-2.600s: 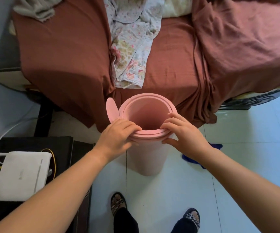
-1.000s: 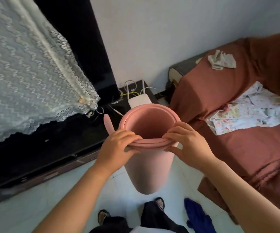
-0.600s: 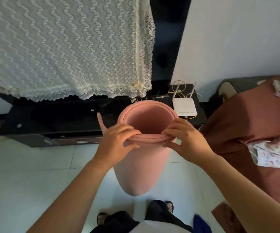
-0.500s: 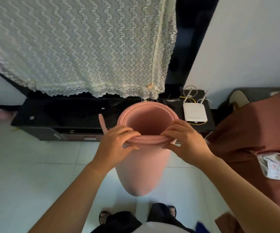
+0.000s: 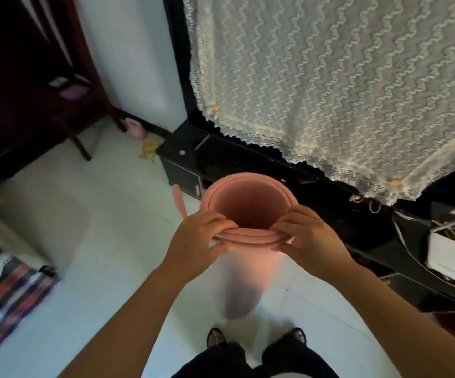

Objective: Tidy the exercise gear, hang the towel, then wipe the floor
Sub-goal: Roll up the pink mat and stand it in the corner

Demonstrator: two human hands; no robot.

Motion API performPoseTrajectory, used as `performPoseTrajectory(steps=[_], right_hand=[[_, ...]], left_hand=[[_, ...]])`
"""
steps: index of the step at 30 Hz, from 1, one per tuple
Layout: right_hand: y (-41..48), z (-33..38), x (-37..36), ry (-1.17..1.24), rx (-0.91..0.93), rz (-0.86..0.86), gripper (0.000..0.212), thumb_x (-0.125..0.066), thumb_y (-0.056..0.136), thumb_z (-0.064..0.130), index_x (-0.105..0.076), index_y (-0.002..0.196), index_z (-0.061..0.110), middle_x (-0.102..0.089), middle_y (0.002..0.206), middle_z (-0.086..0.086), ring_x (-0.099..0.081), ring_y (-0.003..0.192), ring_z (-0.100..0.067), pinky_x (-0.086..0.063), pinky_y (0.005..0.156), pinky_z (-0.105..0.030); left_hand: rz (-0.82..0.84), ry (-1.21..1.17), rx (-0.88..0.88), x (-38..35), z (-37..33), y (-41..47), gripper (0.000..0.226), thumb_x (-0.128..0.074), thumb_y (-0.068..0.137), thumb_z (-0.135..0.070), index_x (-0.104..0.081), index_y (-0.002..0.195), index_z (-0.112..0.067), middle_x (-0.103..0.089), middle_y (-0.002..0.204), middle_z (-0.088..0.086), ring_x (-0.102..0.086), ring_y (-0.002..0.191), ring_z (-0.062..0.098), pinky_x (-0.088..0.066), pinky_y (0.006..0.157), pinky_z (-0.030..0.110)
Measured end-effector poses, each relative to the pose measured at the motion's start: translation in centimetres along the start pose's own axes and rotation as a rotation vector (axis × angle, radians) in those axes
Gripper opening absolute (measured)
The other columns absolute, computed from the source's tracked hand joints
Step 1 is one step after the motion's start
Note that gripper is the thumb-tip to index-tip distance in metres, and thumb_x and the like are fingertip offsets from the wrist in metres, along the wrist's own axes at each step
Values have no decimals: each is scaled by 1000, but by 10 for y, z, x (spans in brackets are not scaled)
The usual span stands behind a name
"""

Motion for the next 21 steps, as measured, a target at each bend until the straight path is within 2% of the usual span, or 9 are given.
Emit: performPoseTrajectory(steps=[3, 8, 14, 19, 21], right_hand=[[37, 24, -28, 28, 65, 65, 38, -83, 64, 30, -72, 99, 23, -68, 97, 9, -55, 104, -17, -50, 88, -34], [103, 55, -70, 104, 160, 143, 31, -81, 68, 31, -71, 98, 26, -67, 95, 13, -56, 99, -12, -45, 89, -27], [186, 73, -123, 162, 212, 245, 33, -80, 69, 30, -71, 100, 24, -67, 98, 11, -54, 102, -13, -46, 88, -29], [268, 74, -152, 207, 280, 302, 27, -76, 74, 29, -71, 101, 24, -66, 98, 11, -48, 99, -4, -34, 91, -20], [302, 72, -161, 223, 314, 318, 26, -75, 75, 28, -70, 101, 24, -65, 99, 12, -41, 97, 2, -35, 90, -20]], left_hand=[[-54, 69, 15, 29, 31, -12, 41, -77, 71, -31, -67, 110, -25, -67, 107, -5, -61, 99, 13, -41, 92, 24], [-102, 128, 134, 67, 89, -19, 39, -77, 71, -32, -67, 108, -28, -66, 105, -10, -57, 97, 8, -42, 87, 23], [-146, 124, 313, 96, 167, -10, 39, -78, 72, -28, -66, 109, -29, -65, 108, -11, -49, 102, 2, -27, 88, 7], [-195, 121, 396, 119, 225, 24, 38, -78, 72, -28, -67, 108, -29, -65, 108, -12, -51, 101, 3, -36, 88, 14], [-210, 141, 419, 129, 247, 41, 39, -78, 72, -29, -66, 109, -29, -65, 108, -10, -53, 101, 4, -41, 87, 20]])
Point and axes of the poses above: each hand's wrist, its own y-axis towards the middle knuckle, its own x-axis out of the back of the hand, z = x × y, the point moved 9 cm from there along y, towards the middle knuckle
